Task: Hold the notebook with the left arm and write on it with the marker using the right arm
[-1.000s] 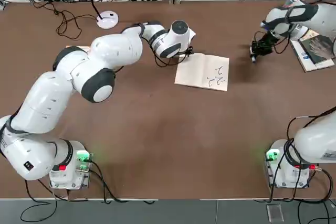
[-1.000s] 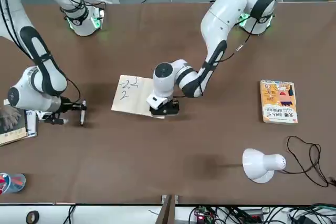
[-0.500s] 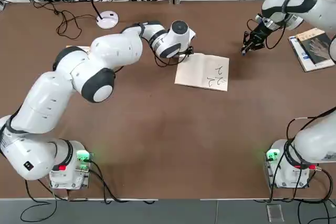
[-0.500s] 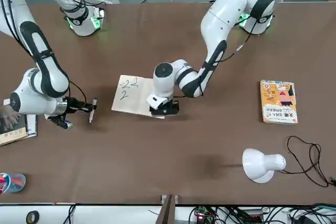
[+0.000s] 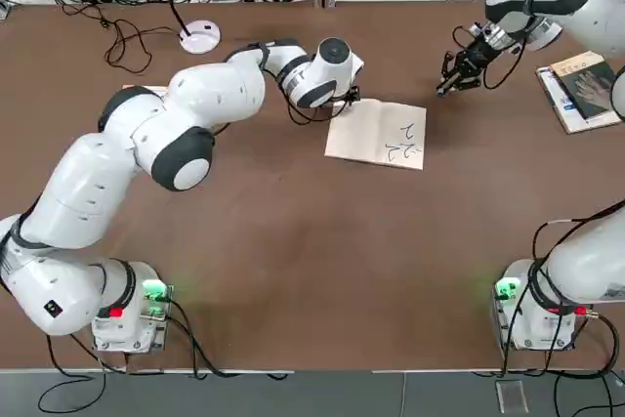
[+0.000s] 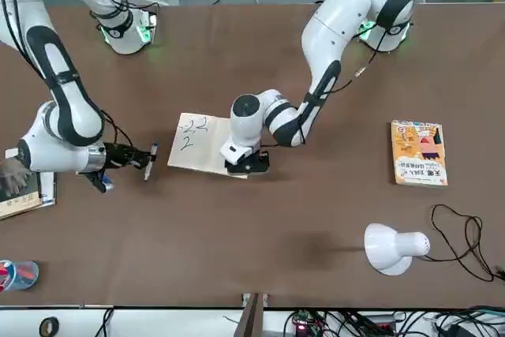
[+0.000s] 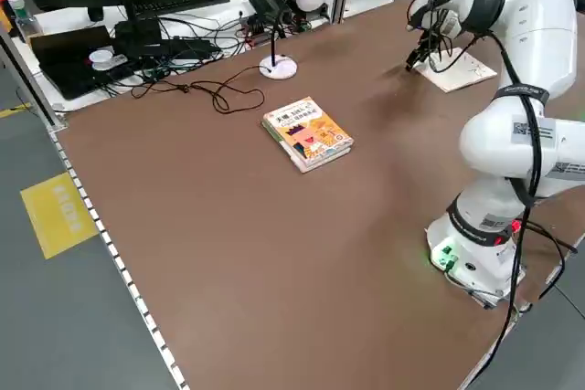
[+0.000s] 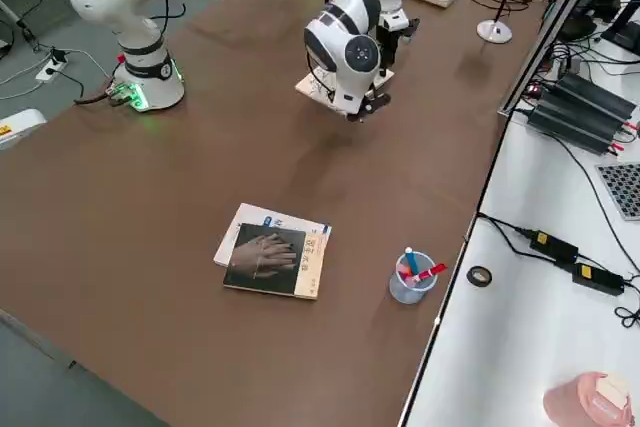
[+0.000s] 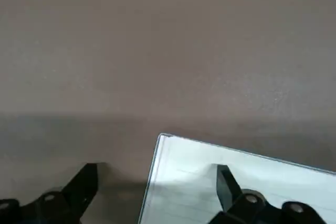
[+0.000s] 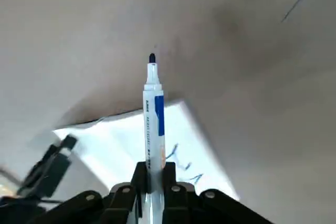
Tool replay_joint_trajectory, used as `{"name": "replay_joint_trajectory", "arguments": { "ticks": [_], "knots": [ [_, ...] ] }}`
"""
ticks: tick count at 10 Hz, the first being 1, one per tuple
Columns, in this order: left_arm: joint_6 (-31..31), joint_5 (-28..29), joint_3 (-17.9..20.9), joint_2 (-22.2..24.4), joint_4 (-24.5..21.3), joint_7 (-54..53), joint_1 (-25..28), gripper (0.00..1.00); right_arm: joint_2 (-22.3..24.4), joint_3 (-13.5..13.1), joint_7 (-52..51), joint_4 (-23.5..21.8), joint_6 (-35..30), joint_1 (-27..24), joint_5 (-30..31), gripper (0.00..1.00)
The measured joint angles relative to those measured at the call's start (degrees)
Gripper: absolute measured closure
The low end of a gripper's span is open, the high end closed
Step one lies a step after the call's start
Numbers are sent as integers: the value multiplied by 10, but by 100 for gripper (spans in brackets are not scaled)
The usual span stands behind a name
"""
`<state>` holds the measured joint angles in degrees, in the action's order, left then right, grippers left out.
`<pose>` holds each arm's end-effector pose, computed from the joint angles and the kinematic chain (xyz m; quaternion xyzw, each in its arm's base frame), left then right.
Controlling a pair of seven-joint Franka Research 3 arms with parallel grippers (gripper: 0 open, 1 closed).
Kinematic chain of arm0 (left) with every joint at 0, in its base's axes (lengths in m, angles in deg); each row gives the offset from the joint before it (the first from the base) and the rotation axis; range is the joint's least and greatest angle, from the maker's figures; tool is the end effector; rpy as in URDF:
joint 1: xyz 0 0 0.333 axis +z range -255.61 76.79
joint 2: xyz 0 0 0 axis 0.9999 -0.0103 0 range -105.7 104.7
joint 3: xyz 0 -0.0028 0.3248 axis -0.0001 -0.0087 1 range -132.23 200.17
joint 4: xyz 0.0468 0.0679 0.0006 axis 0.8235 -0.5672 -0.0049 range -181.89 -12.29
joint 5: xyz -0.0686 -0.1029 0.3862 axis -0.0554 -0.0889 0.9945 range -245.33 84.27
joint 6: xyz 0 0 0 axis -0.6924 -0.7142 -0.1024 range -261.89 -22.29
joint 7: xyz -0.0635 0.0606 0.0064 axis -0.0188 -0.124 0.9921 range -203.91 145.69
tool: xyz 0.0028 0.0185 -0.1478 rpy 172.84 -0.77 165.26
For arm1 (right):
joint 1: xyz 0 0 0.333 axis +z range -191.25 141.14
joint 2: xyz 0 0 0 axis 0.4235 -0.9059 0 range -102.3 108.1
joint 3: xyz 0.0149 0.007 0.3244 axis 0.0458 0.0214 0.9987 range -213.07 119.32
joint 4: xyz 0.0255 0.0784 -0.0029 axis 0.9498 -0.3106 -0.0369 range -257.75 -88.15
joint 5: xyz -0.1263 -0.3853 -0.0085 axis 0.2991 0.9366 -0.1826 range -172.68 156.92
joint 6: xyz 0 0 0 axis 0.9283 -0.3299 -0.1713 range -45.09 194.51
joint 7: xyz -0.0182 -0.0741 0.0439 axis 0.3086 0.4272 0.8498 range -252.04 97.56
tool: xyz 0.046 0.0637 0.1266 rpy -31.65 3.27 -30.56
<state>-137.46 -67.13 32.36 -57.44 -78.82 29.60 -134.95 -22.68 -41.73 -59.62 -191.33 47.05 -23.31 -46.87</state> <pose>0.5437 -0.5695 0.1177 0.9932 0.0247 0.1103 0.0281 0.5933 0.1293 0.2137 -0.9021 0.2846 0.2078 0.2490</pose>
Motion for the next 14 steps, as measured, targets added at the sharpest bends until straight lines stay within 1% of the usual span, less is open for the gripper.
{"name": "replay_joint_trajectory", "arguments": {
  "ticks": [2,6,9,12,14],
  "knots": [
    [0,0,0,0,0,0,0,0,6,0,24,0,-19,4,-41,83],
    [0,0,0,0,0,0,0,0,23,0,83,0,-52,17,-97,83],
    [0,0,0,0,0,0,0,0,29,1,110,-3,-79,28,-152,83],
    [0,0,0,0,0,0,0,0,29,1,124,-23,-91,30,-219,83],
    [0,0,0,0,0,0,0,0,28,1,124,-40,-108,32,-247,83]
  ]
}}
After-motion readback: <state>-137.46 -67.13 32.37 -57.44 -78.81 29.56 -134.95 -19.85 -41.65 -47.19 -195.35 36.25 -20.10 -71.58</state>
